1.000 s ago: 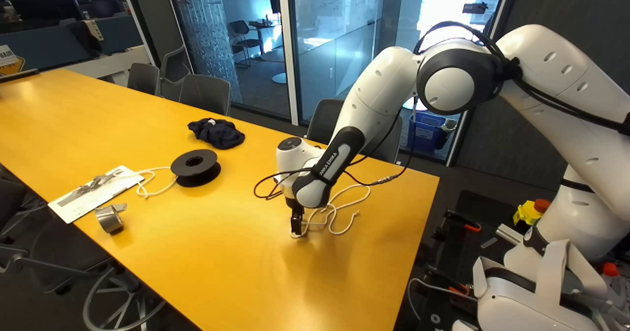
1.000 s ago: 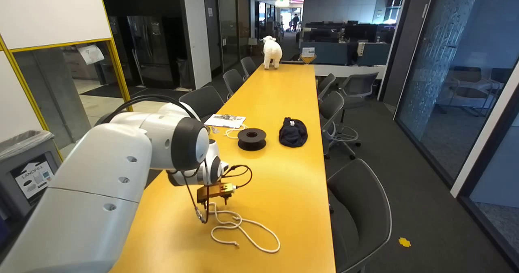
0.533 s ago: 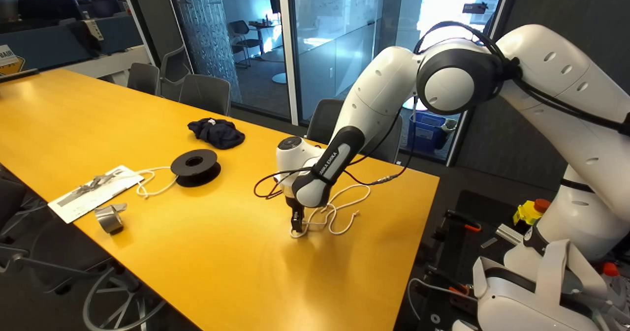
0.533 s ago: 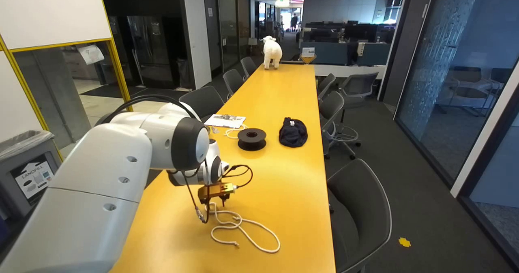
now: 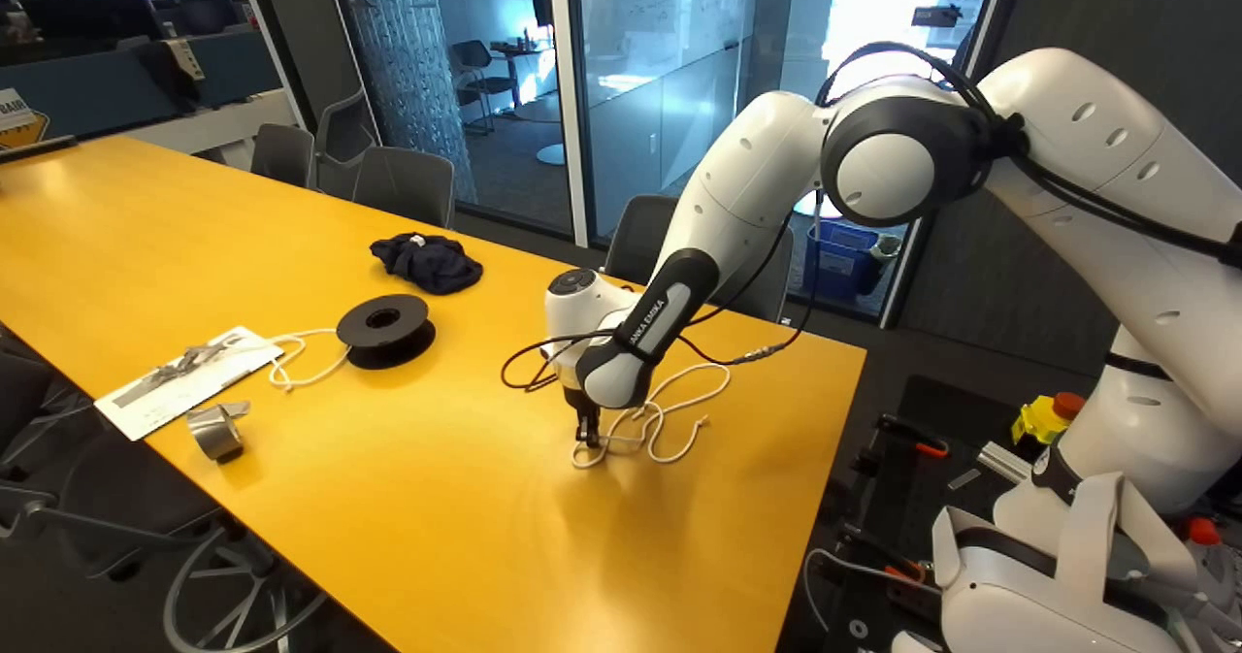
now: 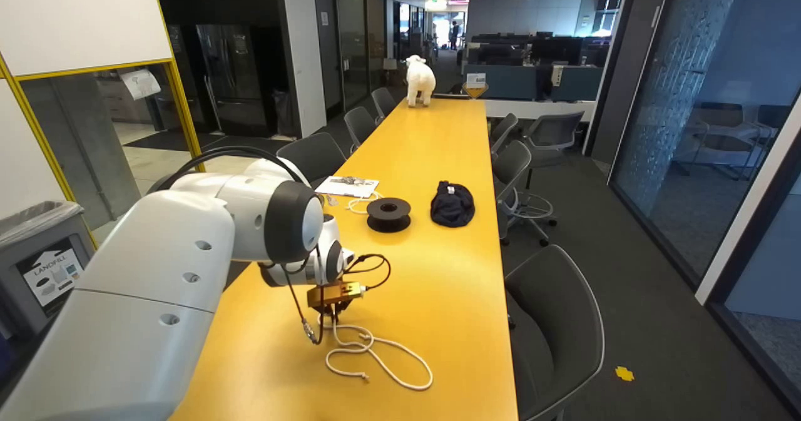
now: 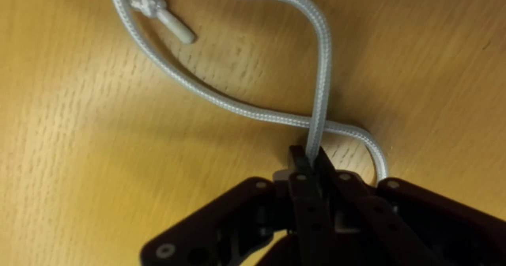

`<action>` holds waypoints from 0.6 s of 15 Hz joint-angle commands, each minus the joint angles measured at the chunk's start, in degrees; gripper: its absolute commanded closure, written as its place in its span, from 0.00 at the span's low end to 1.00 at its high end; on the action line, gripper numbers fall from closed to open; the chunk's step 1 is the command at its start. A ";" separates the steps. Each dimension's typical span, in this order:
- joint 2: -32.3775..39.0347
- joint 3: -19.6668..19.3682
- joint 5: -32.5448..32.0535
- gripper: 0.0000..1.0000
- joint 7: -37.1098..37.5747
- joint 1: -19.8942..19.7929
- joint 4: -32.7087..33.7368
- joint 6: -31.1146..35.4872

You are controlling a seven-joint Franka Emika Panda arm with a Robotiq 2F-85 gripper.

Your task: Move the middle of the rope to the right

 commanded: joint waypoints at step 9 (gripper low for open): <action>-5.57 -1.38 -1.02 0.99 2.63 0.66 -1.71 -6.66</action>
